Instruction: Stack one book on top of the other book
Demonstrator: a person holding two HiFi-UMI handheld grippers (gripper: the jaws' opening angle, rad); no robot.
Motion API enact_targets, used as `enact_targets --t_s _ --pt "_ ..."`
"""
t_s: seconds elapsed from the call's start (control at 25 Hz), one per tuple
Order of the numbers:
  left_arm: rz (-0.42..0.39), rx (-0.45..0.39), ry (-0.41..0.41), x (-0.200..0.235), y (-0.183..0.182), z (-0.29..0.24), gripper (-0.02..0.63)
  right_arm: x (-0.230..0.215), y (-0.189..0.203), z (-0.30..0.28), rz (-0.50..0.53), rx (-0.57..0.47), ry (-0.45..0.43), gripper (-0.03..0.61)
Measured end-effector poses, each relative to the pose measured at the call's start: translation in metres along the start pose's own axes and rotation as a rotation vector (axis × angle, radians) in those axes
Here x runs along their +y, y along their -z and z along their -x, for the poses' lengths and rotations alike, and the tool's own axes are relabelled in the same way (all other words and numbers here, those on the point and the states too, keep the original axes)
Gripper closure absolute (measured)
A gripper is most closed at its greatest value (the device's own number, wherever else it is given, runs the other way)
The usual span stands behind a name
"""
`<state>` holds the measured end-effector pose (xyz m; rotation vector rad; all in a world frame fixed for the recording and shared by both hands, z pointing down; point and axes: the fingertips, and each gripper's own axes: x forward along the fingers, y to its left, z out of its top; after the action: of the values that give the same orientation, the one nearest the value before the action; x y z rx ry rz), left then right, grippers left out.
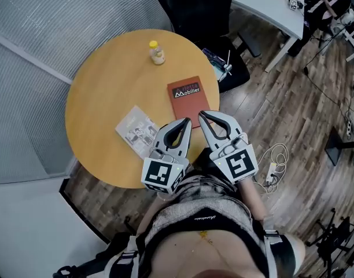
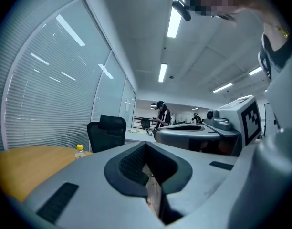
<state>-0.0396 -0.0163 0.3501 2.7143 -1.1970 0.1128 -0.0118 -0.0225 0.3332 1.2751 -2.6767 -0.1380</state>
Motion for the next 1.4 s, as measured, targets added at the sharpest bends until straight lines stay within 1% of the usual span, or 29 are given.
enact_targets --t_s 0.08,0.32,0.56,0.76,0.96,1.08,1.2,1.32,1.4 --pt "-0.011 0.005 -0.009 0.003 -0.004 -0.009 0.597 -0.009 -0.001 -0.007 0.004 -0.001 -0.011 0.555" --pt "-0.009 0.021 -0.041 0.011 -0.006 -0.026 0.597 -0.023 0.001 -0.022 0.001 0.001 -0.053 0.555" --pt "-0.03 0.04 -0.069 0.019 -0.004 -0.038 0.597 -0.034 0.011 -0.035 -0.002 0.036 -0.089 0.555" --pt "-0.026 0.054 -0.086 0.021 -0.002 -0.046 0.597 -0.038 0.015 -0.041 -0.035 0.049 -0.113 0.555" --pt "-0.013 0.055 -0.098 0.02 -0.001 -0.054 0.597 -0.042 0.017 -0.043 0.003 0.047 -0.153 0.555" --pt "-0.01 0.056 -0.107 0.02 0.0 -0.058 0.597 -0.045 0.02 -0.045 -0.037 0.048 -0.155 0.555" --pt "0.003 0.052 -0.123 0.021 0.0 -0.062 0.597 -0.049 0.021 -0.046 -0.012 0.045 -0.183 0.555" --pt "0.004 0.056 -0.144 0.021 0.0 -0.065 0.597 -0.051 0.023 -0.048 -0.054 0.056 -0.193 0.555" --pt "0.0 0.06 -0.154 0.022 0.0 -0.068 0.597 -0.053 0.026 -0.05 -0.046 0.065 -0.207 0.555"
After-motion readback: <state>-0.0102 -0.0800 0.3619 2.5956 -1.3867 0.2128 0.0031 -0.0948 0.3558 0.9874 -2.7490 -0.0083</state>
